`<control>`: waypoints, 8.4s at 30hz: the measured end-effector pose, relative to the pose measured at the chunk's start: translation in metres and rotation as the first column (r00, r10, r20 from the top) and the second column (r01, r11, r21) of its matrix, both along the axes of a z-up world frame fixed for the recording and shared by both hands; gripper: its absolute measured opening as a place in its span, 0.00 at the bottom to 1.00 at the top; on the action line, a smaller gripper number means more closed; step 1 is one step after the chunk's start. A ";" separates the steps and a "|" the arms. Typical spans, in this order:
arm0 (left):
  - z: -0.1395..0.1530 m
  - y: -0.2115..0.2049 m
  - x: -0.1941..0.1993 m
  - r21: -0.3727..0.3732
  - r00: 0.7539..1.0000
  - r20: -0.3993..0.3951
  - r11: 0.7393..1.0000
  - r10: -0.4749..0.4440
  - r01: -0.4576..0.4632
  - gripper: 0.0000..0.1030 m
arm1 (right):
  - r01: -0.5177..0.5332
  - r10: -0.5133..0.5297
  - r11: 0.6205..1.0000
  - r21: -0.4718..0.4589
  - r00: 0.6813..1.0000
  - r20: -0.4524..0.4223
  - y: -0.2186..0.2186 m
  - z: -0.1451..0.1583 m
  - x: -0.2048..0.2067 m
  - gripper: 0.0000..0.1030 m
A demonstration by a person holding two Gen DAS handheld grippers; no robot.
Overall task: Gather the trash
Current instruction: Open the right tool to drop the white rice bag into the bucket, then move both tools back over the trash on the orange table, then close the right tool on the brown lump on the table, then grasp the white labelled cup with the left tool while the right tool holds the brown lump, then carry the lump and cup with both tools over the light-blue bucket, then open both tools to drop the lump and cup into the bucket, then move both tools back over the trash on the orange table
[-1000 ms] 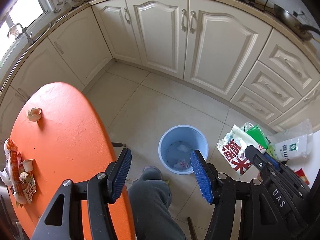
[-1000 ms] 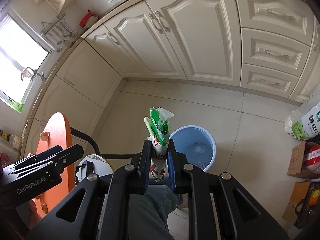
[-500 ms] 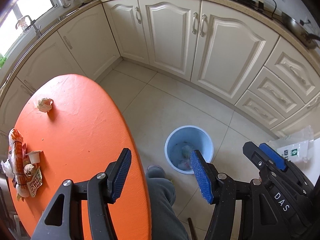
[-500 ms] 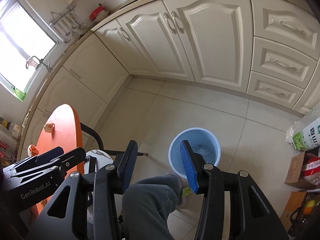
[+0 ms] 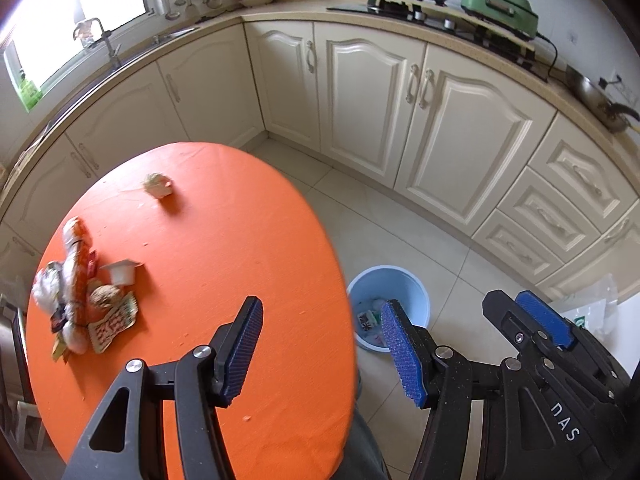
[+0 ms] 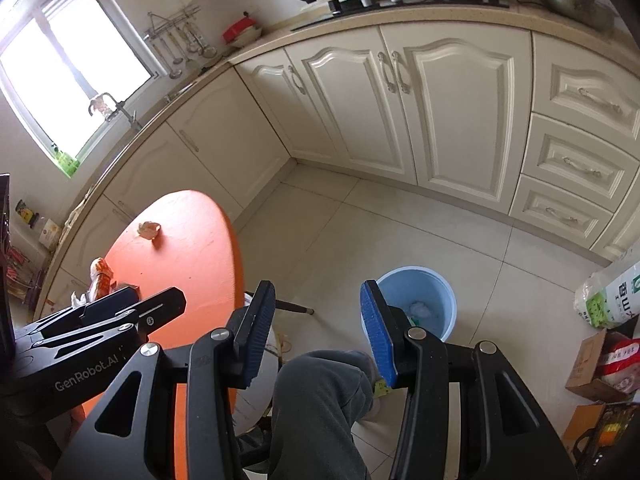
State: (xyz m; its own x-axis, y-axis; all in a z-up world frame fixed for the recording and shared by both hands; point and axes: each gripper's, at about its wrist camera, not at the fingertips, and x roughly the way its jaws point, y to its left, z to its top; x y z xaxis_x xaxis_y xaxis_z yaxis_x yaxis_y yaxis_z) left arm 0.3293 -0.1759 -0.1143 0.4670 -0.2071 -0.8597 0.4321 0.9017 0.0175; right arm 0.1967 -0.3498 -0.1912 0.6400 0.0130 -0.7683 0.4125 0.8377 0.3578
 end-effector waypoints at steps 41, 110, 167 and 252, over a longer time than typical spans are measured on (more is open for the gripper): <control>-0.004 0.391 -0.055 -0.081 0.813 -0.198 0.818 0.547 -0.570 0.68 | -0.538 0.486 0.820 -0.194 0.835 -0.259 0.325 -0.040 0.084 0.86; -0.071 0.166 0.189 0.054 0.924 -0.236 0.953 0.302 -0.298 0.36 | -0.380 0.375 0.925 -0.028 0.921 -0.105 0.137 -0.041 0.193 0.24; -0.060 -0.195 0.107 0.114 0.939 -0.134 0.937 -0.315 0.331 0.37 | 0.247 -0.257 0.966 -0.083 0.953 -0.159 -0.112 -0.022 0.009 0.24; 0.037 0.100 0.010 -0.013 0.997 -0.079 1.000 0.016 -0.017 0.58 | 0.005 -0.035 0.973 -0.233 0.992 -0.124 0.085 0.065 0.010 0.93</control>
State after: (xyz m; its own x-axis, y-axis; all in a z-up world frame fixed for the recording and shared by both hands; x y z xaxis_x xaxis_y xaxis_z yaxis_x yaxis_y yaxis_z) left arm 0.3392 -0.0764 -0.0773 0.4016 -0.2119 -0.8910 0.4169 0.9085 -0.0282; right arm 0.2066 -0.2649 -0.1260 0.5360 -0.1867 -0.8233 0.4597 0.8825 0.0991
